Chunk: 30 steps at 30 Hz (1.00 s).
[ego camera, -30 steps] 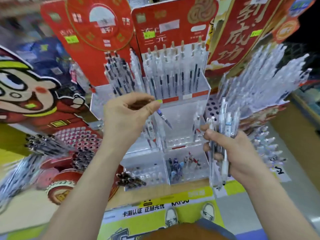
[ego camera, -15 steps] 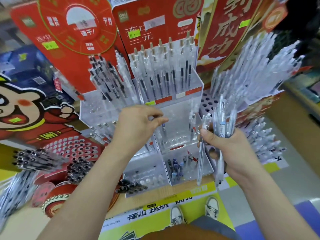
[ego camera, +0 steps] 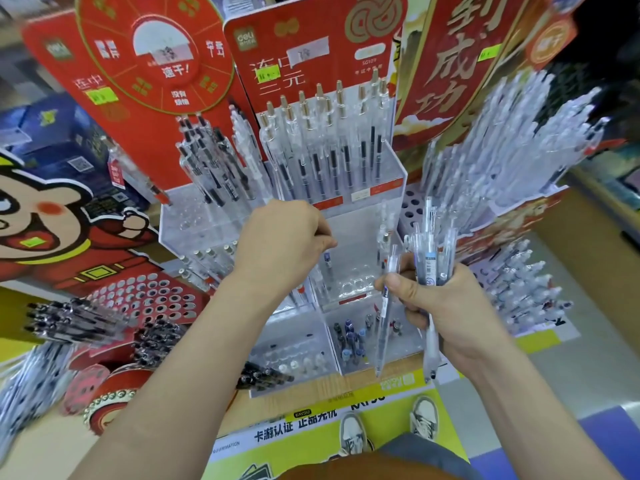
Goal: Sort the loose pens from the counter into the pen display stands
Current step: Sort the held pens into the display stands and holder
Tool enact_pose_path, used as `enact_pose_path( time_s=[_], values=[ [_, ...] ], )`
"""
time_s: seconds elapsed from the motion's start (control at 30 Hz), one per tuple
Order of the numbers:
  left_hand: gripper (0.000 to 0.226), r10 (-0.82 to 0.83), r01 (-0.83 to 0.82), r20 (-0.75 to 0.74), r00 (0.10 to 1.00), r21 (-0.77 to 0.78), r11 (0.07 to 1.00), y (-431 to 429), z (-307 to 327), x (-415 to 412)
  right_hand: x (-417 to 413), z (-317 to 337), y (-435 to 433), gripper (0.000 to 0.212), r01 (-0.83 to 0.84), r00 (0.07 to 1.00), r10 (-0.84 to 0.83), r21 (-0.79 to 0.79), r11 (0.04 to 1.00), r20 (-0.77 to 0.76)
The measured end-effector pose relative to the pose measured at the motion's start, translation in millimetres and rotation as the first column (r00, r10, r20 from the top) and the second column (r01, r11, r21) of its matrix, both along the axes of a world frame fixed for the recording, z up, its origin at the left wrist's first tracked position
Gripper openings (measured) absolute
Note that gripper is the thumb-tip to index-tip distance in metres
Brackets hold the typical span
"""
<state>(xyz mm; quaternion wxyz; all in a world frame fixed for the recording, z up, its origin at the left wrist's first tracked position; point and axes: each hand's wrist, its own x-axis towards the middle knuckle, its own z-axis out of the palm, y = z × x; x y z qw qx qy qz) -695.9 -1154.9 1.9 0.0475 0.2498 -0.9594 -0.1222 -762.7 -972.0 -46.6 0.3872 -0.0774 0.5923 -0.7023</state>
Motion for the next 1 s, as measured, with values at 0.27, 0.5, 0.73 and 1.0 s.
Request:
enact_pose_path(
  time_s=[0.27, 0.5, 0.73, 1.0],
  values=[
    [0.022, 0.017, -0.007, -0.153, 0.988, 0.063, 0.998, 6, 10, 13, 4, 4, -1, 0.019, 0.002, 0.993, 0.008, -0.082, 0.997, 0.117],
    [0.015, 0.062, 0.199, -0.290, 0.955, 0.782, 0.590, 46, 15, 16, 4, 7, 4, 0.028, -0.046, 0.990, 0.067, -0.165, 0.985, 0.123],
    [0.014, 0.059, 0.235, -0.292, 0.955, 0.860, 0.454, 39, 13, 14, 3, 10, 8, 0.049, -0.114, 0.982, 0.142, -0.207, 0.972, 0.128],
    [0.017, 0.413, 0.228, -0.610, 0.676, 0.707, 0.670, 6, 48, 38, -10, 22, 2, 0.014, -0.014, 0.989, 0.034, -0.139, 0.990, 0.145]
  ],
)
